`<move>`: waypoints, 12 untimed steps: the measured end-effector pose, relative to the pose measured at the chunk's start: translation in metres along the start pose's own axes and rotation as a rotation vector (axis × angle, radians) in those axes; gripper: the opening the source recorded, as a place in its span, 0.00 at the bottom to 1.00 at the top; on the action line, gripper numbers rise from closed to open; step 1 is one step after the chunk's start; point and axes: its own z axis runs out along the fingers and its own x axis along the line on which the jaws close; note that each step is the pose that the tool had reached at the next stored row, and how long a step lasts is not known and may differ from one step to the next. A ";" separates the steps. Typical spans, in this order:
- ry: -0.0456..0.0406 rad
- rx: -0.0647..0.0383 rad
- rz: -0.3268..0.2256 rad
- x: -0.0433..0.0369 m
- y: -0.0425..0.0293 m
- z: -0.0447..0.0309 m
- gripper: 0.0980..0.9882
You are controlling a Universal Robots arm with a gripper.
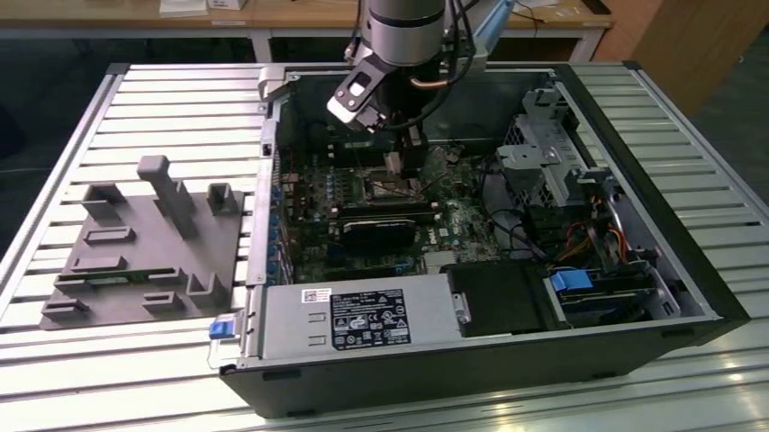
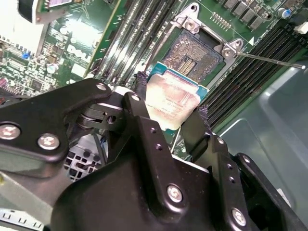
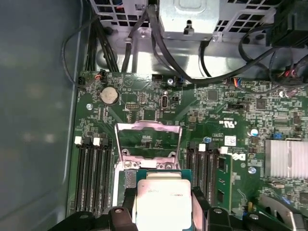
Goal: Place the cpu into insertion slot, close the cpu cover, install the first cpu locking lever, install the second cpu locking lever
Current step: 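Place the cpu into insertion slot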
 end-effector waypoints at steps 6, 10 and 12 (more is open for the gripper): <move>-0.0026 0.000 0.001 0.0050 -0.0026 0.0077 0.49; -0.0038 0.000 0.002 0.0076 -0.0053 0.0126 0.49; -0.0041 0.000 0.003 0.0087 -0.0063 0.0152 0.49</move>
